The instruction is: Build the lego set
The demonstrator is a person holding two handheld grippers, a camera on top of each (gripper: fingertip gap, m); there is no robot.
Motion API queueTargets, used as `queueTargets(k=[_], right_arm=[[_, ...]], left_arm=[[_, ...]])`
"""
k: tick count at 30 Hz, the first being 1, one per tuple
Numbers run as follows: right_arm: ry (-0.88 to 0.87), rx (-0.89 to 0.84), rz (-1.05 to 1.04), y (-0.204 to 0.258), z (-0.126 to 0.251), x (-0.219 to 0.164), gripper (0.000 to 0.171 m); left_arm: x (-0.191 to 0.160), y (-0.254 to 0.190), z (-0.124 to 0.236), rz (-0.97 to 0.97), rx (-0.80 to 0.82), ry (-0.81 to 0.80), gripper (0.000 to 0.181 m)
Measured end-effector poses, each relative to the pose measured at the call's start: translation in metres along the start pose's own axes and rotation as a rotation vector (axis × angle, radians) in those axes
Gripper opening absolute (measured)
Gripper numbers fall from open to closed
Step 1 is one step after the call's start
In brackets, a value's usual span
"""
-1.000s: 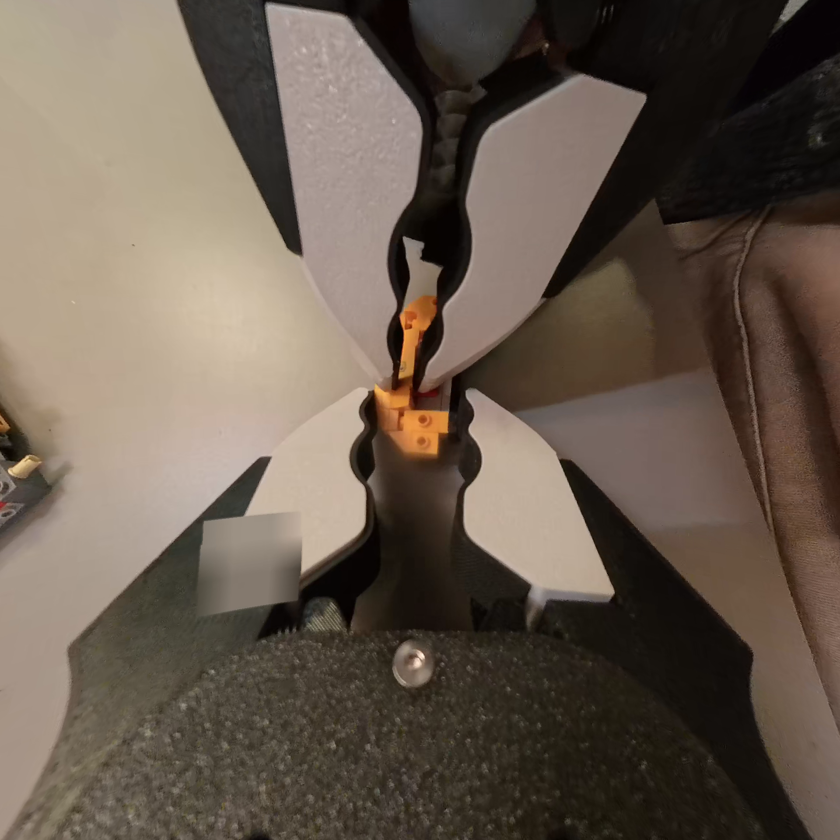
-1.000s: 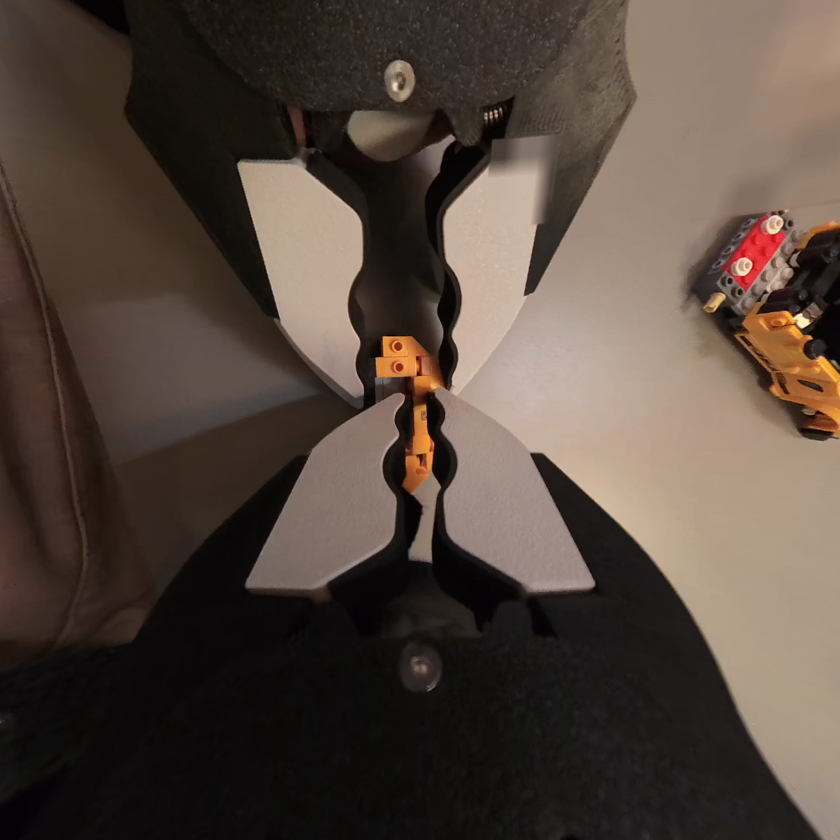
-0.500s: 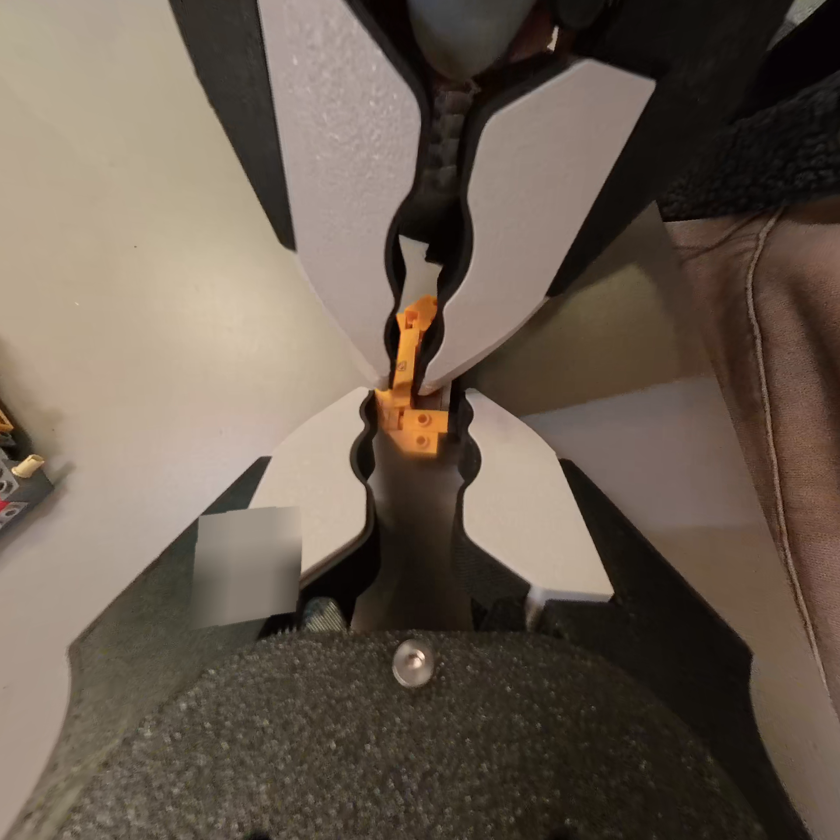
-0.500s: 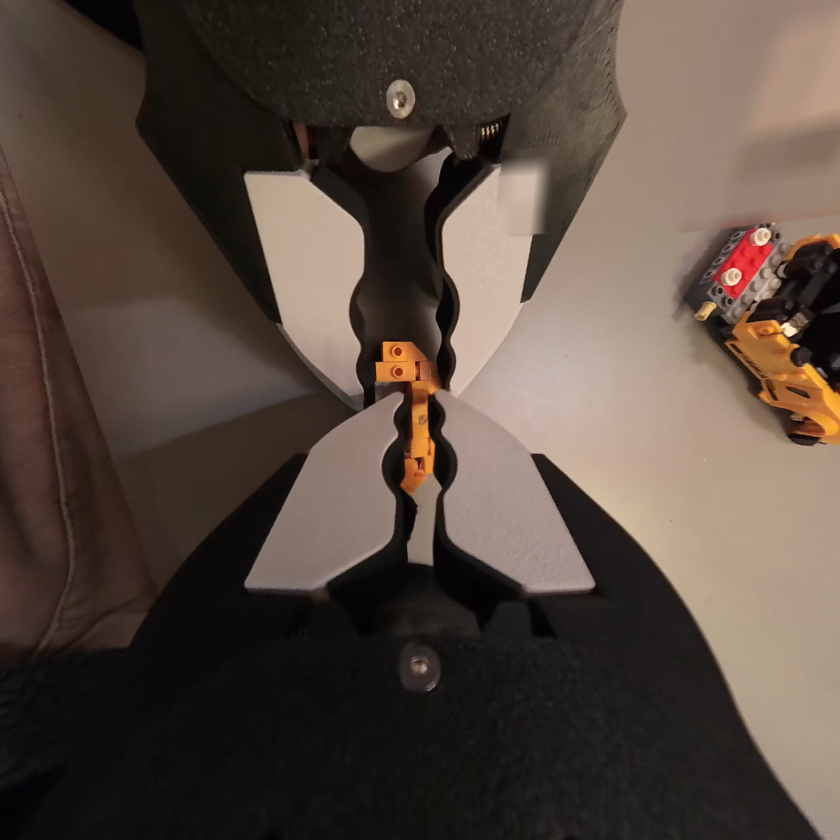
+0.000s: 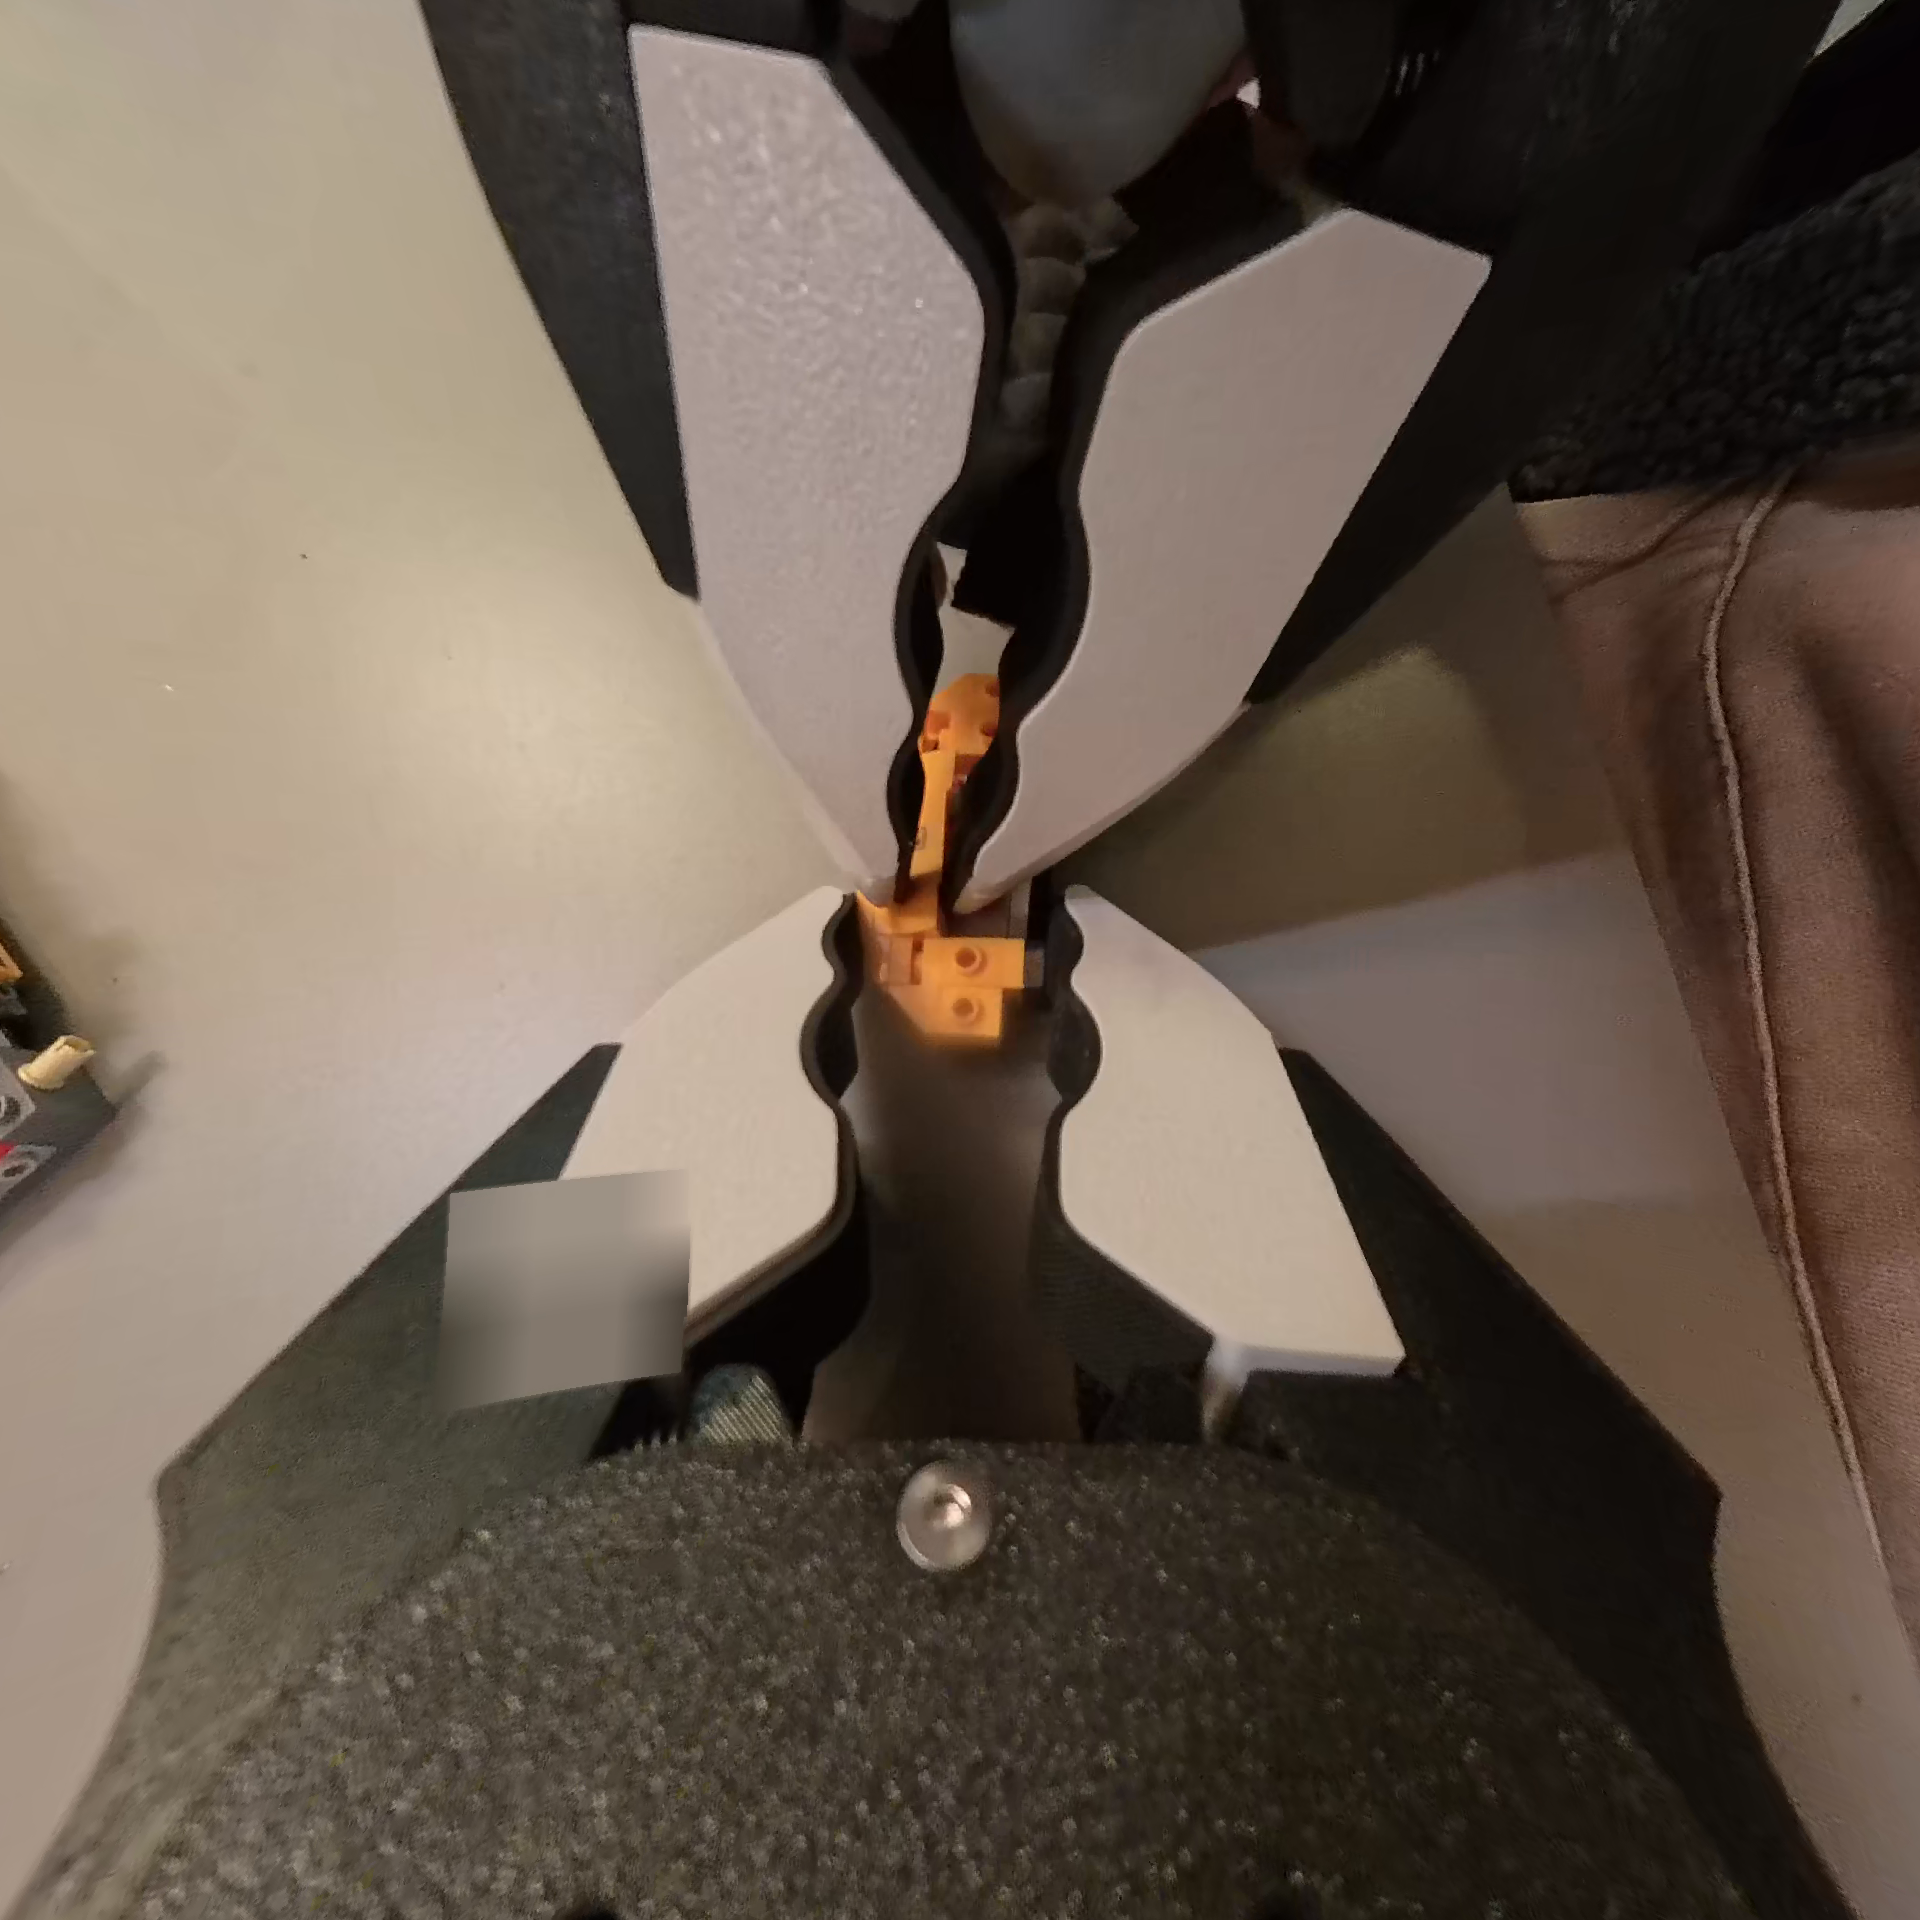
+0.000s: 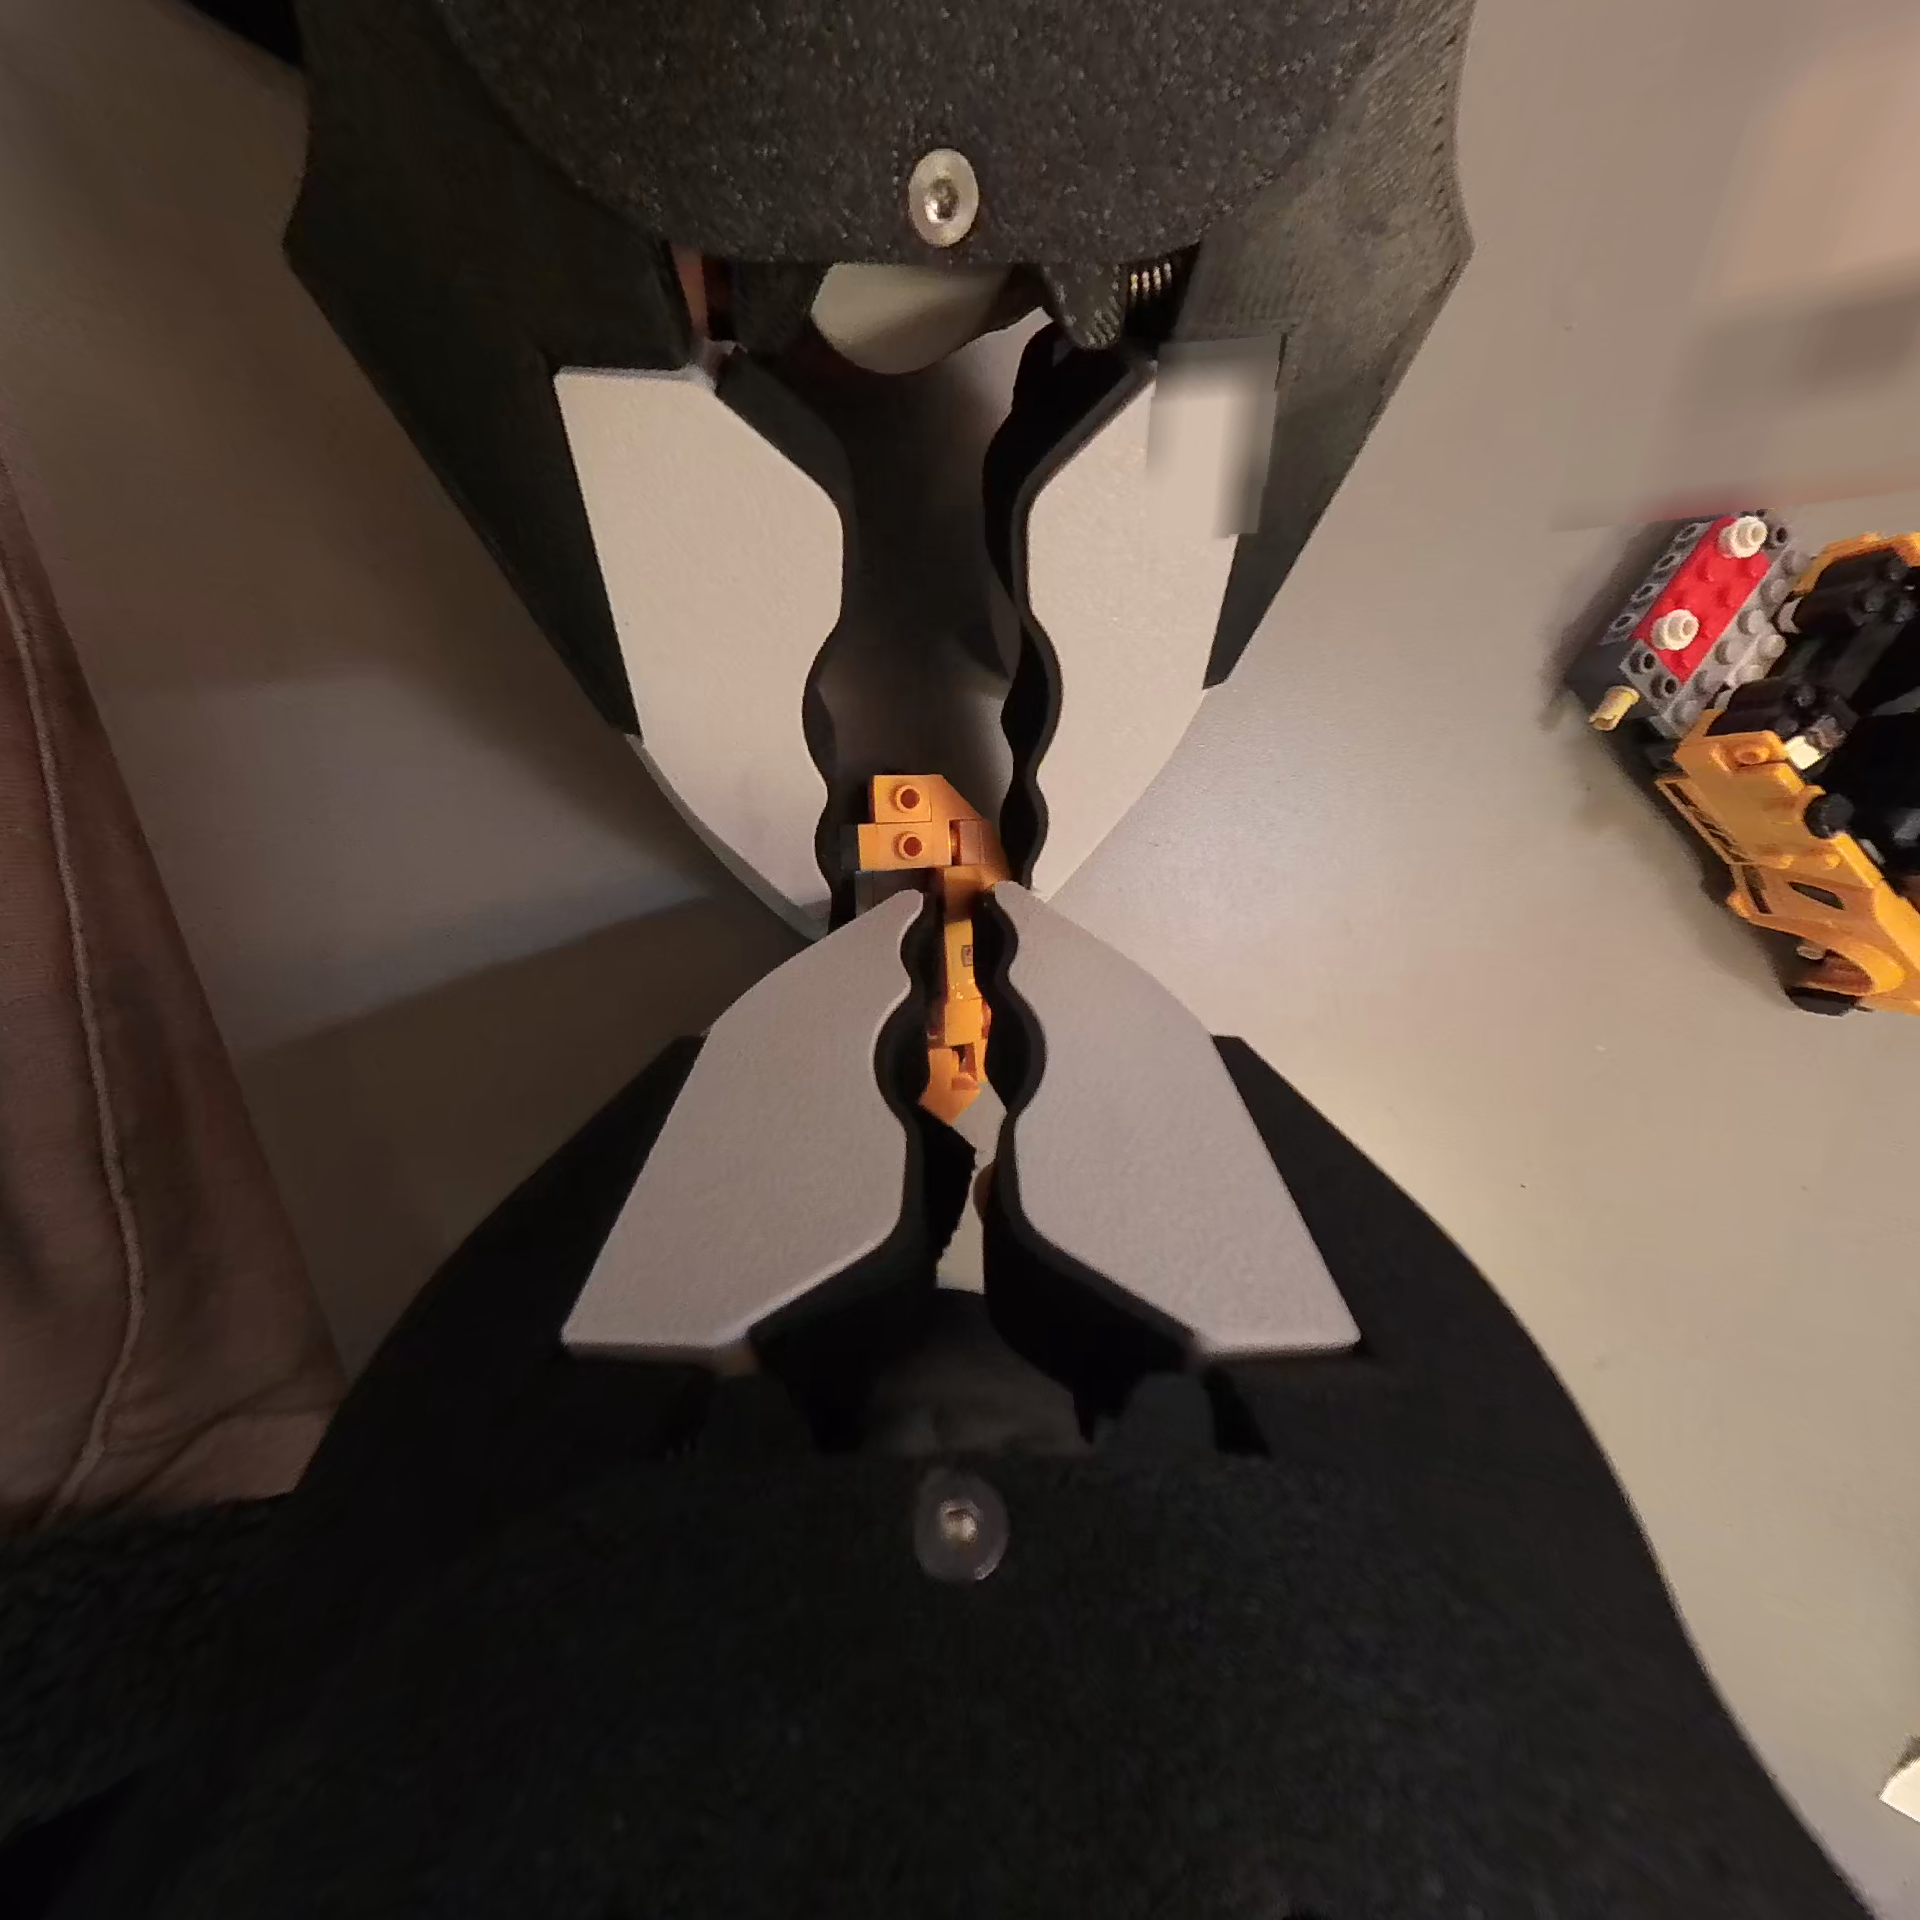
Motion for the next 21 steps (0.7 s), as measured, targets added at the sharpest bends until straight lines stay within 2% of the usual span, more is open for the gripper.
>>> queueTargets(k=[14, 16, 18, 21], right_arm=[[-0.047, 0.007, -0.024, 0.0, 0.005, -0.001, 0.006], [-0.15, 0.045, -0.028, -0.004, 0.024, 0.0, 0.022], [-0.15, 0.066, -0.049, -0.01, 0.035, -0.012, 0.039], [-0.141, 0.12, -0.078, -0.005, 0.023, -0.029, 0.051]], left_arm=[[0.0, 0.006, 0.004, -0.007, 0.012, 0.002, 0.033], [0.0, 0.008, 0.004, -0.009, 0.015, 0.002, 0.033], [0.0, 0.009, 0.005, -0.01, 0.017, 0.003, 0.033], [-0.001, 0.011, 0.006, -0.017, 0.019, 0.003, 0.033]])
Point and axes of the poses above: each gripper's, where its closed fingertips meet, z back along the fingers, x out of its top, y = z × x across the jaws, the point moved 5 cm from there along z, back along the fingers, and after that the axes turned 8 degrees about -z, right-handed, at the moved point
